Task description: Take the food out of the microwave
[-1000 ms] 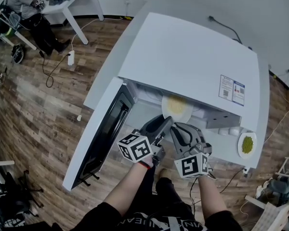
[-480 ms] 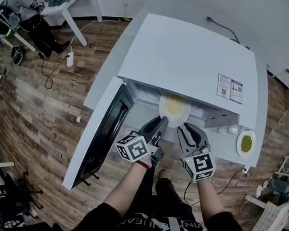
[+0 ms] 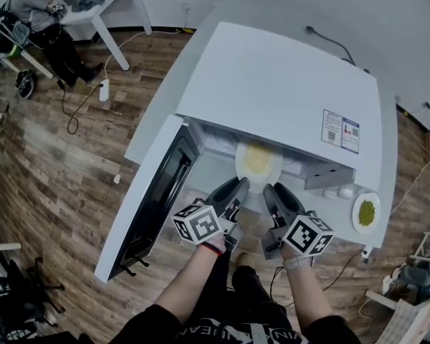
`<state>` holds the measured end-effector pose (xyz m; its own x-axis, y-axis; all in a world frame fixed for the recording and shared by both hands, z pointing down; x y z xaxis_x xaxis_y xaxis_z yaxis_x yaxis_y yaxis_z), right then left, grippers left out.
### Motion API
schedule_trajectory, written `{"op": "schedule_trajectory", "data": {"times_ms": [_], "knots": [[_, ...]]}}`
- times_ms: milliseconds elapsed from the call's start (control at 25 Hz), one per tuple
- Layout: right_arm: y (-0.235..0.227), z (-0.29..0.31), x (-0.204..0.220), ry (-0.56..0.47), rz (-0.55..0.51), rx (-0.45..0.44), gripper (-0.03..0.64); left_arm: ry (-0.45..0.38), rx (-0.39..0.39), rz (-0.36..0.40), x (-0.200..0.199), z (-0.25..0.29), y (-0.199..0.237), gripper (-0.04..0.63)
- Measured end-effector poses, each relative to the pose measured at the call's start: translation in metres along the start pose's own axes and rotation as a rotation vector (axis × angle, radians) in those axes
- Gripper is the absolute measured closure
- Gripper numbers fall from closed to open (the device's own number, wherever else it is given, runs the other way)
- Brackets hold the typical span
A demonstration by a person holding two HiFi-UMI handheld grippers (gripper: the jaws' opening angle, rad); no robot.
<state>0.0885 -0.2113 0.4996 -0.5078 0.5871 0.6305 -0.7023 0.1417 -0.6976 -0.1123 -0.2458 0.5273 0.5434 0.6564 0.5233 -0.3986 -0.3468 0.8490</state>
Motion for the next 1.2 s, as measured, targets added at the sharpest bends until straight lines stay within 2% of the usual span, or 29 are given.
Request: {"op": "schedule_trajectory", "data": {"times_ms": [200, 520, 760, 880, 1200], "knots": [[-0.001, 0.008, 0.006, -0.007, 0.136, -0.035, 0.457, 0.013, 0.000, -0.003, 0.003, -0.004, 0.001, 0.521], [-0.006, 0.019, 0.012, -0.011, 0.271, -0.031, 0.457, 0.020, 0.024, -0.026, 0.008, -0.008, -0.002, 0.537], [-0.007, 0.025, 0.017, -0.018, 0.333, -0.049, 0.460, 0.025, 0.030, -0.026, 0.011, -0.010, -0.003, 0.548], [-0.010, 0.022, 0.019, -0.030, 0.358, -0.037, 0.533, 0.020, 0.028, -0.029, 0.010, -0.011, -0.001, 0.546], [-0.017, 0.020, 0.021, -0.069, 0.462, -0.083, 0.557, 0.032, 0.025, 0.006, 0.012, -0.008, 0.001, 0.532]]}}
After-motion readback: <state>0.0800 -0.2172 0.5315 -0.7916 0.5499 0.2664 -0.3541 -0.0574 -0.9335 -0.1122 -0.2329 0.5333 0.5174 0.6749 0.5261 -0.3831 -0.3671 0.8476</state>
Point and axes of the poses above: the fingertips, and each gripper's own axes: z forward along the fingers, y to its left, x out of its underside, the point moved 10 cm from there along -z, backward along the fingers, and after that the axes turned 1 degree about x, right-handed, at the moved point
